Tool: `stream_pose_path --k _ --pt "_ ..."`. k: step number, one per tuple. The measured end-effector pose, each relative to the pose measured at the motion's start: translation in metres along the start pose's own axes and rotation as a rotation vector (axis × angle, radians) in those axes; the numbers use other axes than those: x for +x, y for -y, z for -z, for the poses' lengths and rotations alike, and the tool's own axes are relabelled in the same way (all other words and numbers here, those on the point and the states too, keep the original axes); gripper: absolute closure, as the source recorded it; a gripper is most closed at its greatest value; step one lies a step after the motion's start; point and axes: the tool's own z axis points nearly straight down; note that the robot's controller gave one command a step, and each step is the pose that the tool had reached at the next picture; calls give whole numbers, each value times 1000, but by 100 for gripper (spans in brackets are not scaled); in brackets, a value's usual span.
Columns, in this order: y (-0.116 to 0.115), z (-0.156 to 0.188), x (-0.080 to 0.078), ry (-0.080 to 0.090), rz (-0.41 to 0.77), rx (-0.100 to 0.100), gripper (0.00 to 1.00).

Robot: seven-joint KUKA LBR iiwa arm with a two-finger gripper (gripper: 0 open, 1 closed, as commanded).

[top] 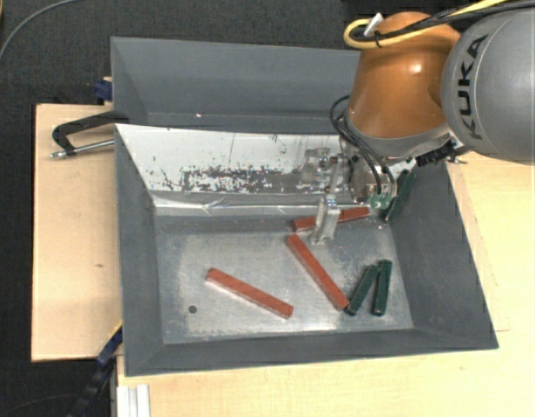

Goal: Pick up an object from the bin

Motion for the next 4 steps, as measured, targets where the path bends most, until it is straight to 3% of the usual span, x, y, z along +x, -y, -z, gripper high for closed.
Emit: stream_pose_path --k 1,2,3,4 --pt "-14 -9 33 -3 90 1 0" --pt "-83 -98 30 -2 319 0 0" --pt "-111 -143 74 -7 455 -1 0" --pt "-110 -142 72 -3 453 0 100"
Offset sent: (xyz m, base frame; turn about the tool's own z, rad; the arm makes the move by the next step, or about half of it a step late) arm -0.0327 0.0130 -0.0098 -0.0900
